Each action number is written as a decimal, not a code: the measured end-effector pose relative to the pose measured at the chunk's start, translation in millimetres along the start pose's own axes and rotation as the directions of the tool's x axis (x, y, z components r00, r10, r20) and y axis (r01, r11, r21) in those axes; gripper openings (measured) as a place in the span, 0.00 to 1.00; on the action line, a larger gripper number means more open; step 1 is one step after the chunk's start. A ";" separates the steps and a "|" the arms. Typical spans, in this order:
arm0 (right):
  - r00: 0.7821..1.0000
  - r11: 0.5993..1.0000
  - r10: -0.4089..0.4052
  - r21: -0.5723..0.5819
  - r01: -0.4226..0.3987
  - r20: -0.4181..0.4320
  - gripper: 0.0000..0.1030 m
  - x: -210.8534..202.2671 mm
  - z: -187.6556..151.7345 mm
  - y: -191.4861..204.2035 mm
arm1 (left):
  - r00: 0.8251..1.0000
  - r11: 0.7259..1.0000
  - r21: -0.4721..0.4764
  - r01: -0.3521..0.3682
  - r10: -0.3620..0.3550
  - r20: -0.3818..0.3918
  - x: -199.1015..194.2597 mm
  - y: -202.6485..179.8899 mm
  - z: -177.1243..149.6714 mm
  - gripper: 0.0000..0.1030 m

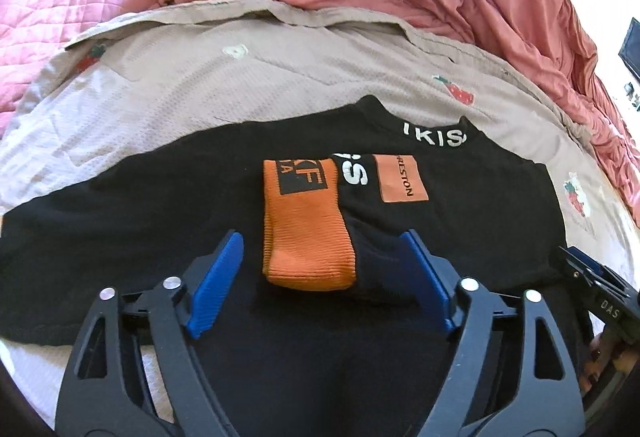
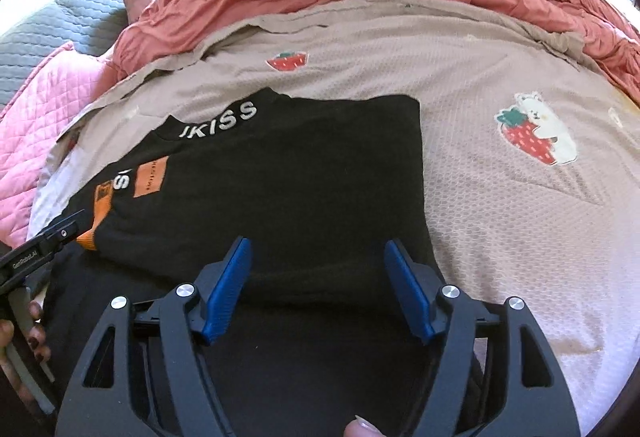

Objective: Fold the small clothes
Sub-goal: 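Move the left tool toward the other sleeve's orange cuff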

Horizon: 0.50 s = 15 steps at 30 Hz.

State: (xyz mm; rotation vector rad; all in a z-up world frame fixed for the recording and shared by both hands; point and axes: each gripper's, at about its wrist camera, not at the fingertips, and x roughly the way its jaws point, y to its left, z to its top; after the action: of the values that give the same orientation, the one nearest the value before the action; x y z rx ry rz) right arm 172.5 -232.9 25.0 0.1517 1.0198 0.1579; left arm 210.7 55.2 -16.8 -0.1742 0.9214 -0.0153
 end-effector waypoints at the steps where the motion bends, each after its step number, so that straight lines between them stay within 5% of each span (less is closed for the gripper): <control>1: 1.000 1.000 0.004 0.001 -0.004 0.005 0.67 -3.2 -0.2 0.1 | 1.000 1.000 0.002 -0.002 0.002 0.007 -3.2 -0.2 -0.2 0.81; 2: 1.000 1.000 0.006 0.003 -0.006 0.008 0.67 -5.2 -0.3 0.1 | 1.000 1.000 0.005 -0.006 0.006 0.014 -5.7 -0.2 0.2 0.85; 3: 1.000 1.000 0.005 0.006 -0.005 0.011 0.81 -7.6 -0.9 -0.3 | 1.000 1.000 0.006 -0.013 0.013 0.024 -8.5 -0.1 0.1 0.88; 5: 0.999 1.000 0.005 0.019 -0.006 0.032 0.91 -13.5 -1.6 -0.8 | 0.999 1.000 0.006 -0.021 0.021 0.046 -14.7 0.8 0.0 0.91; 15: 0.997 0.999 0.039 -0.007 -0.039 0.061 0.92 -33.7 -1.4 14.1 | 0.992 0.999 -0.017 -0.049 0.051 0.119 -44.8 13.4 -2.4 0.91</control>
State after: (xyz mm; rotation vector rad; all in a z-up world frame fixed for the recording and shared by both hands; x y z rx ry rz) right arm 153.1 -225.9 55.2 0.1703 0.9553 0.1903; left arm 180.8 72.0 15.1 -0.1637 0.8066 0.0476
